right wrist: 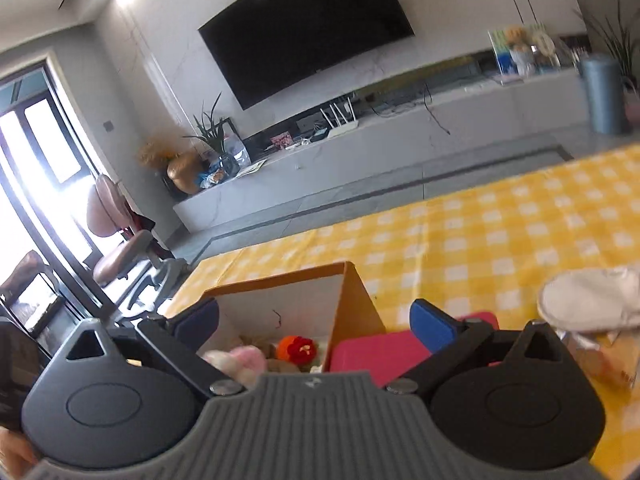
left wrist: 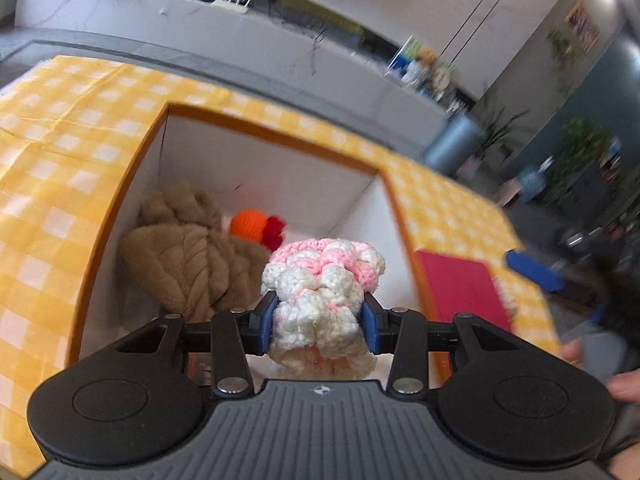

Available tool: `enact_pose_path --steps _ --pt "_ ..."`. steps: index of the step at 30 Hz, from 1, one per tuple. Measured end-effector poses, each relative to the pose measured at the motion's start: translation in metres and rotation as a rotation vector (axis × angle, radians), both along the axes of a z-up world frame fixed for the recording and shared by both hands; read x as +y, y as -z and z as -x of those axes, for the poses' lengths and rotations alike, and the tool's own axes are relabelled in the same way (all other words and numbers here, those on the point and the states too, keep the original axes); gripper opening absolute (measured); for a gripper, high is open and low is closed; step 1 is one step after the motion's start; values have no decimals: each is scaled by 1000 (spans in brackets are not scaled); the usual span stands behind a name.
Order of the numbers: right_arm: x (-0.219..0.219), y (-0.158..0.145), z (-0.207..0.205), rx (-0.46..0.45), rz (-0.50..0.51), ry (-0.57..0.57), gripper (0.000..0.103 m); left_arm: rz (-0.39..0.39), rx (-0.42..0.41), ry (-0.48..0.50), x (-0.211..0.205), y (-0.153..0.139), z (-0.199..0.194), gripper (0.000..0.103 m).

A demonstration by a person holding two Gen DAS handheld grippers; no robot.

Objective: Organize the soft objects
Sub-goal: 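Open both grippers to drop the plush and crocheted ball into the box, then move both grippers back toward the remaining items on the table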

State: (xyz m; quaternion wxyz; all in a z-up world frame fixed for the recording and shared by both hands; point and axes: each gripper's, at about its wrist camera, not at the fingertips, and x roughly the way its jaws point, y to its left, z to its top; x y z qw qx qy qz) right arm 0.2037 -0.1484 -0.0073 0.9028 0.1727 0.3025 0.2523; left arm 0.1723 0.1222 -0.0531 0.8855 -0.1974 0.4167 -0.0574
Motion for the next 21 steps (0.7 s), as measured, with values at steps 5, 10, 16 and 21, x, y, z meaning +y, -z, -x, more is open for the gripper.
enact_pose_path --steps 5,10,16,21 --pt "-5 4 -4 7 6 11 100 -79 59 -3 -8 14 -4 52" --pt "-7 6 -2 14 30 21 100 -253 1 46 -26 2 6 87" --pt "-10 -7 10 -18 45 16 100 -473 -145 45 -50 -24 40 92" --pt "-9 -25 21 -37 135 22 100 -605 -211 21 -63 -40 58 92"
